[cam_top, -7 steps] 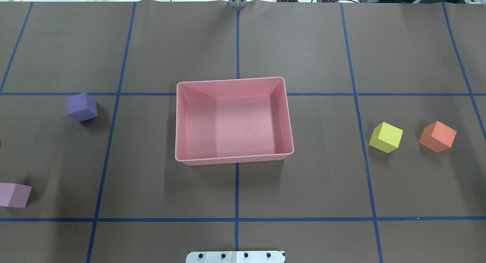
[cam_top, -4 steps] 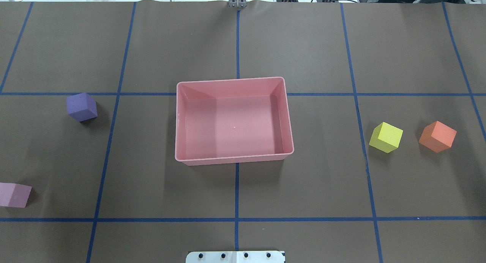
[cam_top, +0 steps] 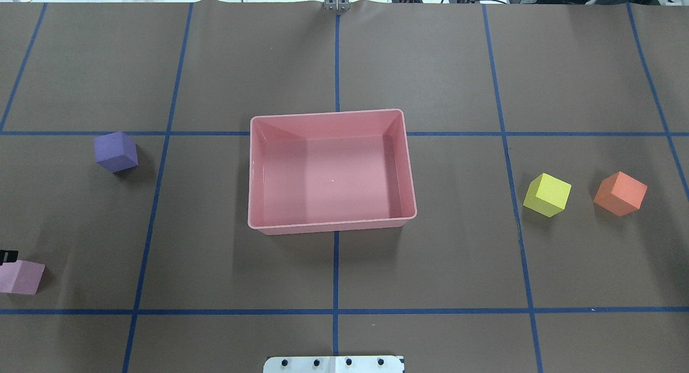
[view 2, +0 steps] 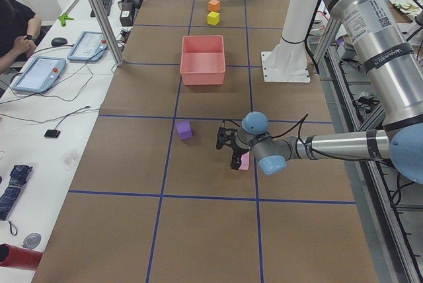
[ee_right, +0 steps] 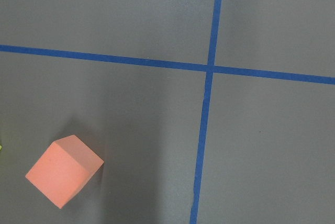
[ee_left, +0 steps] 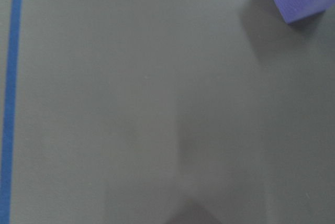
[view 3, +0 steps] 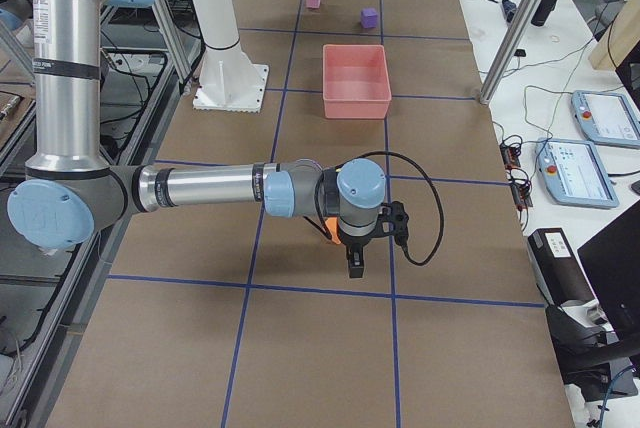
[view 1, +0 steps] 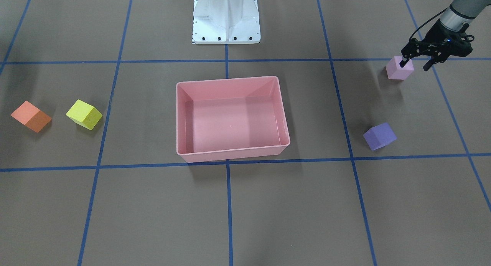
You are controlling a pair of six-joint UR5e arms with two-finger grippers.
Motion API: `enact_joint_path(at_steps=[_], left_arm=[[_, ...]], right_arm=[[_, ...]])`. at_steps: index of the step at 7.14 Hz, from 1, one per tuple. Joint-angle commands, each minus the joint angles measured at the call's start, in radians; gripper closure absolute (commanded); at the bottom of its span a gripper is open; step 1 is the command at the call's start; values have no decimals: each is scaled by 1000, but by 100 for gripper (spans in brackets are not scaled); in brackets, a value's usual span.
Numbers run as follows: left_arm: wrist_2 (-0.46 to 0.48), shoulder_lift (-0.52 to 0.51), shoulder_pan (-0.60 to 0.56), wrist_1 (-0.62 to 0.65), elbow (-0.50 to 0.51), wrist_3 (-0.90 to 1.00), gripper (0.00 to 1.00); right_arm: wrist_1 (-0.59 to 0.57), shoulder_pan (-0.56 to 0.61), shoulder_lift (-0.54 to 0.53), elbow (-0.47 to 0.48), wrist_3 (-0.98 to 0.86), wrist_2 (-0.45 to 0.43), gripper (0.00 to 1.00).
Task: Place blocks into pink bin with both arms
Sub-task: 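Lower the left gripper onto the light pink cube and close it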
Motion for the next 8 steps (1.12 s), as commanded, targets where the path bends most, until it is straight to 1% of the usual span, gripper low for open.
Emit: enact_joint_path(at_steps=[1,4,7,8], left_arm=[[0,-1,35,0,-2,0,0],[8,0,92,14,7,0,0],[32,-4,124,73,5,0,1],[32,-7,126,86,5,-2,14]], right_arm=[[-1,0,0,-4,-1,0,0],[-1,0,0,-9,1,0,0],[-1,0,0,-9,3,5,0],[-1,0,0,-9,3,6,0]])
